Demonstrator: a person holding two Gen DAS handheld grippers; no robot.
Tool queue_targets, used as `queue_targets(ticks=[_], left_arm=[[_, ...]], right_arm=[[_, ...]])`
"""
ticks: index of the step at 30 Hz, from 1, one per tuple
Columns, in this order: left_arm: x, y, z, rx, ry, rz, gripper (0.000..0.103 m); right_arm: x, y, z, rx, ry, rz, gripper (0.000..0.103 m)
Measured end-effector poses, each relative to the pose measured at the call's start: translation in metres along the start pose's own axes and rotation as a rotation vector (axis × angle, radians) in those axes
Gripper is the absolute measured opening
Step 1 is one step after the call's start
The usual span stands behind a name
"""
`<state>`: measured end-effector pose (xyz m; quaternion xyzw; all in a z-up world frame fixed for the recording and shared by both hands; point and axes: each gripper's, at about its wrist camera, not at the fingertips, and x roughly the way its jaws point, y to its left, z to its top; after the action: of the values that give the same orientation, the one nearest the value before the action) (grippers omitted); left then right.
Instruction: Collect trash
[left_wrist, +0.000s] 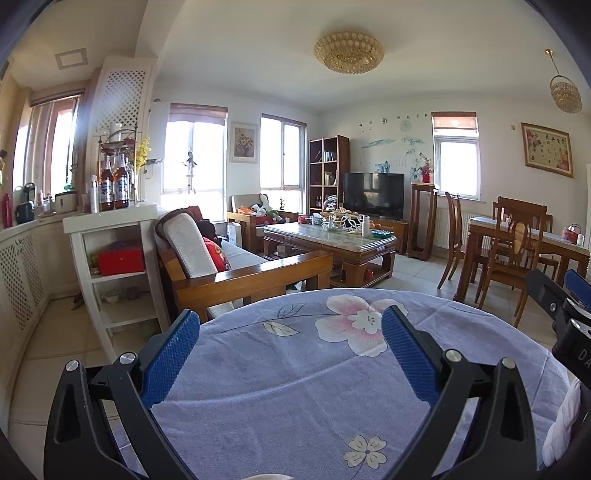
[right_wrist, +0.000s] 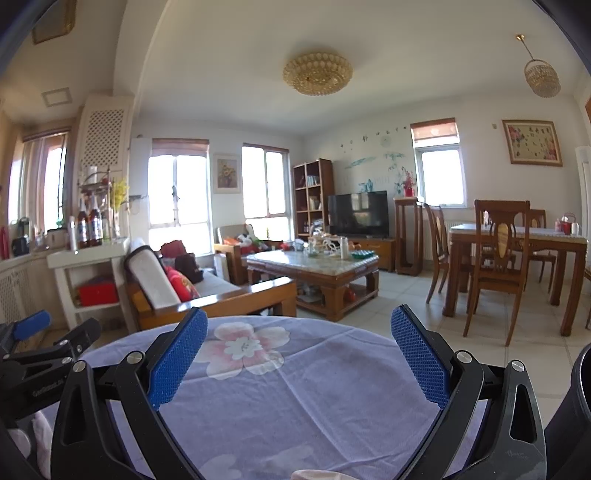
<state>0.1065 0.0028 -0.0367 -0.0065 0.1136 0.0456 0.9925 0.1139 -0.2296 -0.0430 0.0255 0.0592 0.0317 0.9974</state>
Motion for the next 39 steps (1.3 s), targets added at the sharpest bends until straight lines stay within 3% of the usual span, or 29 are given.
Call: queue_targets(ticks=[39], left_arm=[[-0.0027,-0.0003,0.0026,0.009,-0.009,0.009,0.098]], right_arm=[[-0.0002,-0.0020,-0.0018,-0.034,0.000,-0.011,0.098]])
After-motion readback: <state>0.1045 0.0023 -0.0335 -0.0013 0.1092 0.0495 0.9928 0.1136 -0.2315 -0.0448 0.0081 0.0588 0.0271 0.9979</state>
